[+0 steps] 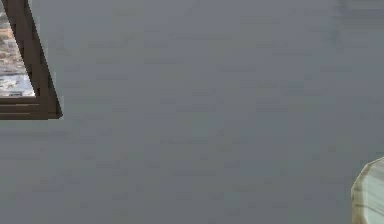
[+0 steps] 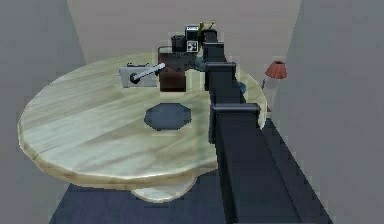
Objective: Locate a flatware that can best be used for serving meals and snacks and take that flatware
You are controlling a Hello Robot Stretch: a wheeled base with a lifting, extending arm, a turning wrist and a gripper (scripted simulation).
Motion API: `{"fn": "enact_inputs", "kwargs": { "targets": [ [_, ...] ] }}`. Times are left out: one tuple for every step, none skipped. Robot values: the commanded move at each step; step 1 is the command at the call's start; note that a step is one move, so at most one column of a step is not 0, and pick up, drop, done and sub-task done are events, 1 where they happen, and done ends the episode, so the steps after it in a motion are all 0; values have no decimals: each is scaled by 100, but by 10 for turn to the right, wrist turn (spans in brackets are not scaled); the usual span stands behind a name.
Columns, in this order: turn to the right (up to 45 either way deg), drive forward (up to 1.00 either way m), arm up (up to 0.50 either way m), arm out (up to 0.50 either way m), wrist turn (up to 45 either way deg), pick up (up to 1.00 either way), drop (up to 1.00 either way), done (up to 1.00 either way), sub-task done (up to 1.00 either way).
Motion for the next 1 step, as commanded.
{"fn": "enact_inputs", "kwargs": {
  "targets": [
    [0, 0, 0, 0, 60, 0, 0, 0, 0]
  ]
}}
